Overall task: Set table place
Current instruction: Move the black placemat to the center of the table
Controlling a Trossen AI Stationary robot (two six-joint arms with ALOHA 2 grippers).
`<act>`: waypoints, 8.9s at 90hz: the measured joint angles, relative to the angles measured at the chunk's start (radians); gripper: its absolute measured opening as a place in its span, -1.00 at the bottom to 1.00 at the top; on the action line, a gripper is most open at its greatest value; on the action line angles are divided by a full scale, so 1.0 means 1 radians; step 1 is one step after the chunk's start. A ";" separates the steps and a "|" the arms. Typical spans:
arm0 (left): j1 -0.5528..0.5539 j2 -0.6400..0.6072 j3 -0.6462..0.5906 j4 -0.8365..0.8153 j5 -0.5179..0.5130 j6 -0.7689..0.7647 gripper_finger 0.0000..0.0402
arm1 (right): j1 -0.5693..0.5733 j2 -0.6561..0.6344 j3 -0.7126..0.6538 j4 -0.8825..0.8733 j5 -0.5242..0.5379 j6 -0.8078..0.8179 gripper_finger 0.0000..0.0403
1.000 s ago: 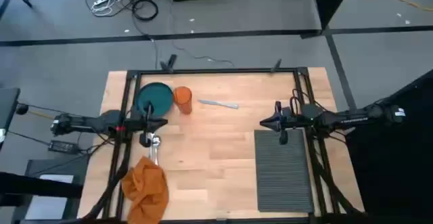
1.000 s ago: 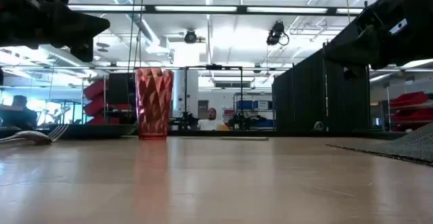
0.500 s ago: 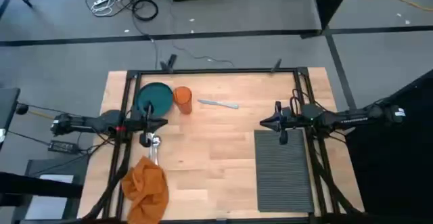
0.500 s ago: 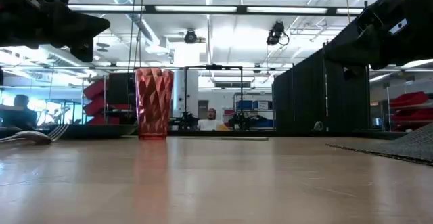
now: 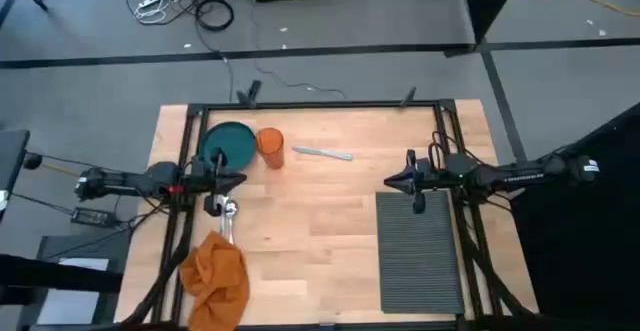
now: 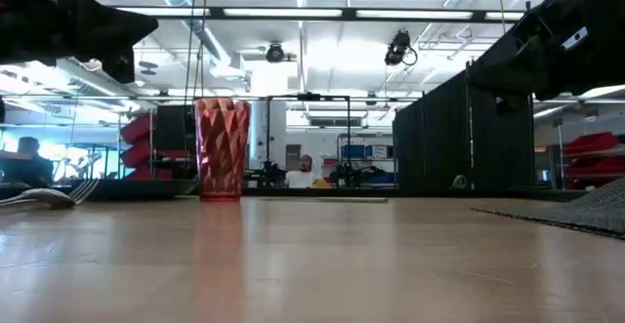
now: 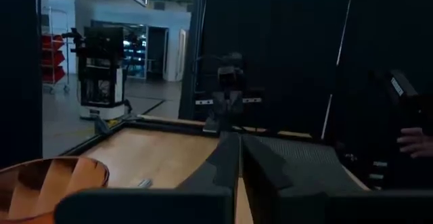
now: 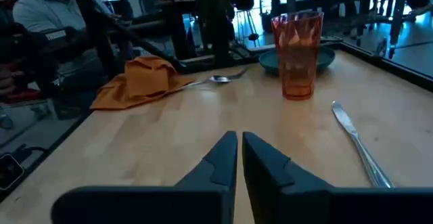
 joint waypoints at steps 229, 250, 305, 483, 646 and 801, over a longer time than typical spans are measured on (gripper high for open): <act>-0.226 0.947 0.398 -0.003 -0.011 -0.209 -1.00 | 0.458 0.992 0.731 -0.952 0.142 0.212 -1.00; -0.288 1.200 0.502 0.066 -0.025 -0.247 -1.00 | 0.352 1.001 0.750 -0.745 0.265 0.120 -1.00; -0.303 1.580 0.658 0.246 -0.037 -0.238 -1.00 | 0.813 0.814 0.911 -1.031 0.041 0.389 -1.00; -0.310 1.577 0.659 0.288 -0.099 -0.204 -1.00 | 1.147 1.522 1.436 -1.722 0.394 0.896 -0.40; -0.374 2.016 1.210 -0.064 -0.086 -0.175 -0.88 | 0.954 1.520 1.525 -1.782 0.717 1.021 -1.00; -0.389 2.091 1.308 -0.179 -0.273 -0.021 -0.16 | 0.965 1.508 1.332 -1.675 0.686 0.761 -0.26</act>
